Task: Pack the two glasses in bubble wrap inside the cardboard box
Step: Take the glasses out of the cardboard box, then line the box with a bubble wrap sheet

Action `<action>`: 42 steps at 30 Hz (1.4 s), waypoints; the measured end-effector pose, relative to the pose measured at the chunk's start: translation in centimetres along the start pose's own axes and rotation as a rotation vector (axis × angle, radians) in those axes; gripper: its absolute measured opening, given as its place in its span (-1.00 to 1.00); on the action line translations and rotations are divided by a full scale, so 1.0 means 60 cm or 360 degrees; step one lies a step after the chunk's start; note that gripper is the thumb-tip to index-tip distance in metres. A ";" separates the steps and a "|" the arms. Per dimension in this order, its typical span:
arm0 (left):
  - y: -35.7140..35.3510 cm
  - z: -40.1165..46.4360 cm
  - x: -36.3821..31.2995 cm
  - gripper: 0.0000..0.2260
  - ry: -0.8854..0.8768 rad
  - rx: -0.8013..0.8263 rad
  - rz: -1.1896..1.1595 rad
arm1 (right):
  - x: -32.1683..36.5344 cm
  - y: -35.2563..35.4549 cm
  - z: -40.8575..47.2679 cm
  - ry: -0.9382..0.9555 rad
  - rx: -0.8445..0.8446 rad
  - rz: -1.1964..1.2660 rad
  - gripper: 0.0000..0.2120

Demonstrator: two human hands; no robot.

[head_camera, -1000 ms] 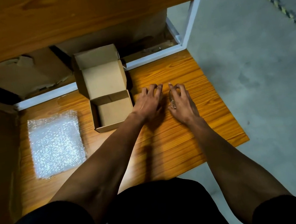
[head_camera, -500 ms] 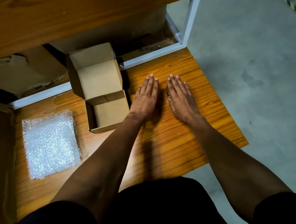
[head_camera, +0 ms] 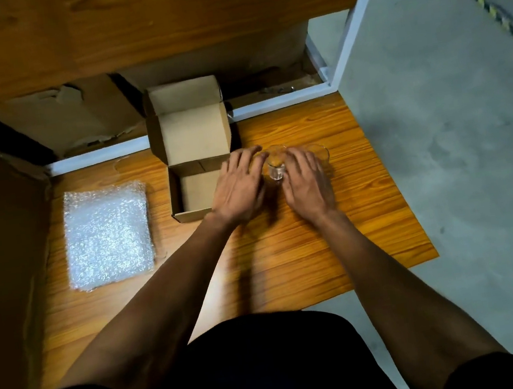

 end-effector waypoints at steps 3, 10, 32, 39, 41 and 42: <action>0.009 -0.061 0.057 -0.49 0.0257 -0.0031 0.0063 | 0.075 -0.030 0.005 0.0209 0.0062 0.0133 -0.59; -0.003 -0.189 0.159 -0.31 0.0741 0.0387 0.0078 | 0.193 -0.096 0.005 0.0255 0.0610 0.0072 -0.42; 0.029 -0.274 0.228 -0.62 0.0913 -0.0193 -0.0114 | 0.252 -0.099 0.028 0.0356 0.0359 0.0290 -0.56; 0.030 -0.343 0.325 -0.49 0.1454 -0.0197 0.0107 | 0.397 -0.137 0.068 0.0589 0.0453 0.0591 -0.66; 0.027 -0.360 0.342 -0.44 0.1614 -0.0150 0.0035 | 0.434 -0.160 0.070 0.0501 0.0625 0.0608 -0.61; 0.026 -0.365 0.349 -0.43 0.1663 -0.0128 -0.0010 | 0.448 -0.170 0.072 0.0404 0.0705 0.0588 -0.56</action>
Point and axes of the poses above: each hand's wrist, its own z-axis towards the middle knuckle, its own y-axis out of the back of the hand, x = y × z, the point moved 2 cm from there along z, towards the middle knuckle, and after that the axes turned 1 degree about z, right-handed, at the moved point
